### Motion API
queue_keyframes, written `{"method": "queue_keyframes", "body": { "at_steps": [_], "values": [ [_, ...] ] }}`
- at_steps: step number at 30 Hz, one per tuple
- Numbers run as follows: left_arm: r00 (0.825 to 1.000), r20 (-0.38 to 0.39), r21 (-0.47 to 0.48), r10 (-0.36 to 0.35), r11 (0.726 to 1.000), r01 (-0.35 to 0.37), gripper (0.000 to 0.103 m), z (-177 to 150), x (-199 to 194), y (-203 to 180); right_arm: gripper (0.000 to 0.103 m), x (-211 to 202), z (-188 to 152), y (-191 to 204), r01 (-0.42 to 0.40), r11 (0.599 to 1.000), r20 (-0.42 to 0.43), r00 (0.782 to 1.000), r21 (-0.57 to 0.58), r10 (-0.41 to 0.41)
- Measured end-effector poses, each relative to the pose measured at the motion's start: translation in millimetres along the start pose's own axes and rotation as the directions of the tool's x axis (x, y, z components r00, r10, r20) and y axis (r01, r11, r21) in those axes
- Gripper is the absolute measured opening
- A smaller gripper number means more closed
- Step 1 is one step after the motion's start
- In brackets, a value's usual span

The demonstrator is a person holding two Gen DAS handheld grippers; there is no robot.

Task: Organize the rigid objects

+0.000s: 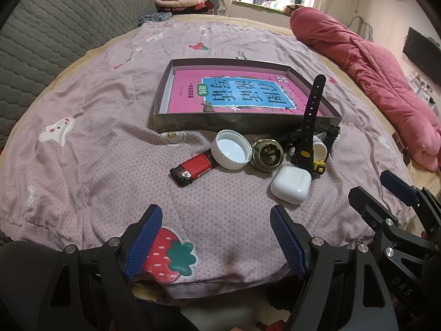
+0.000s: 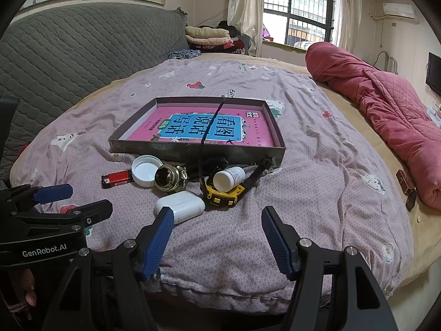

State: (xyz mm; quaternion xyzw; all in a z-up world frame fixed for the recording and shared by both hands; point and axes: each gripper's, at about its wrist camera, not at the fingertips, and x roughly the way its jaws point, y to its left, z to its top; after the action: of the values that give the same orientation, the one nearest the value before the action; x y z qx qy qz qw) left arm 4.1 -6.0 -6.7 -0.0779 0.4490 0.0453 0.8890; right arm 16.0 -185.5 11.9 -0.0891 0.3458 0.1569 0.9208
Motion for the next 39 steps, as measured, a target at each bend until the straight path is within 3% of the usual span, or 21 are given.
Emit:
{"method": "queue_keyframes", "body": {
  "at_steps": [17, 39],
  "values": [
    [1.0, 0.006, 0.013, -0.022, 1.0, 0.022, 0.081, 3, -1, 1, 0.066, -2, 1, 2, -0.004, 1.0, 0.009, 1.0, -0.005, 0.004],
    [1.0, 0.005, -0.025, 0.013, 1.0, -0.013, 0.081, 25, 23, 32, 0.066, 13, 4, -11, -0.023, 0.999, 0.017, 1.0, 0.039, 0.022]
  ]
}}
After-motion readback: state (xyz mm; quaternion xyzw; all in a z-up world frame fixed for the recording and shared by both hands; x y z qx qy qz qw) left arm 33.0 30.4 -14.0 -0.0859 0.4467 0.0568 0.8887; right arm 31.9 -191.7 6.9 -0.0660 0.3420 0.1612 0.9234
